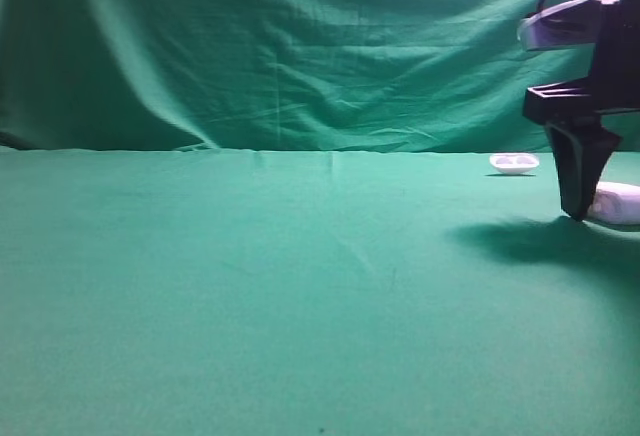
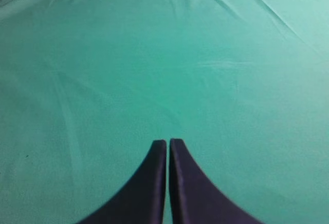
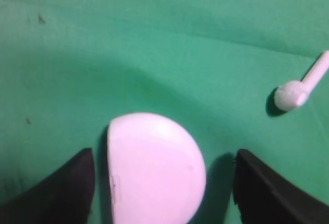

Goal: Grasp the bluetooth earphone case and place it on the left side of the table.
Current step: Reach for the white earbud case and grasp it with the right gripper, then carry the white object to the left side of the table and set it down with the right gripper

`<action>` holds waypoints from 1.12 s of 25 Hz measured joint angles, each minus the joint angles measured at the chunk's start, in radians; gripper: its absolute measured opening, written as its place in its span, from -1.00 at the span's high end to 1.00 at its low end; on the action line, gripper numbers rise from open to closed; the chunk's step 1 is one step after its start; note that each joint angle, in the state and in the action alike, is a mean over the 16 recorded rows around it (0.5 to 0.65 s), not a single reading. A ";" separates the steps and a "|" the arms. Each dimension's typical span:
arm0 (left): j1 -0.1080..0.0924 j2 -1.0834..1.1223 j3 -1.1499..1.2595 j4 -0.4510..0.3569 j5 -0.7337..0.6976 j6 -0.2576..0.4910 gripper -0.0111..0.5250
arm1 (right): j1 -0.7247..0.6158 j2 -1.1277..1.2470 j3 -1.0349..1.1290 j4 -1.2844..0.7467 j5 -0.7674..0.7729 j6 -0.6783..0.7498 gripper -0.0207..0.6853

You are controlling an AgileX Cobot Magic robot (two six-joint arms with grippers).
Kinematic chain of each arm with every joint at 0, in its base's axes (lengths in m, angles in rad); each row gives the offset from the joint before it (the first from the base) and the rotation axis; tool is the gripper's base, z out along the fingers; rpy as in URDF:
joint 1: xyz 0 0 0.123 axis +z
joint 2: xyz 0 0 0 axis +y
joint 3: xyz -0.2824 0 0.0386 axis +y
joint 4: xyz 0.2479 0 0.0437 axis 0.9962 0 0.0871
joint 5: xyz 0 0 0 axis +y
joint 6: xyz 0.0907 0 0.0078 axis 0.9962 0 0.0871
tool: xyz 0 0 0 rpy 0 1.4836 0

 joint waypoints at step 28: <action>0.000 0.000 0.000 0.000 0.000 0.000 0.96 | 0.490 0.351 -0.936 0.060 0.351 -0.001 0.02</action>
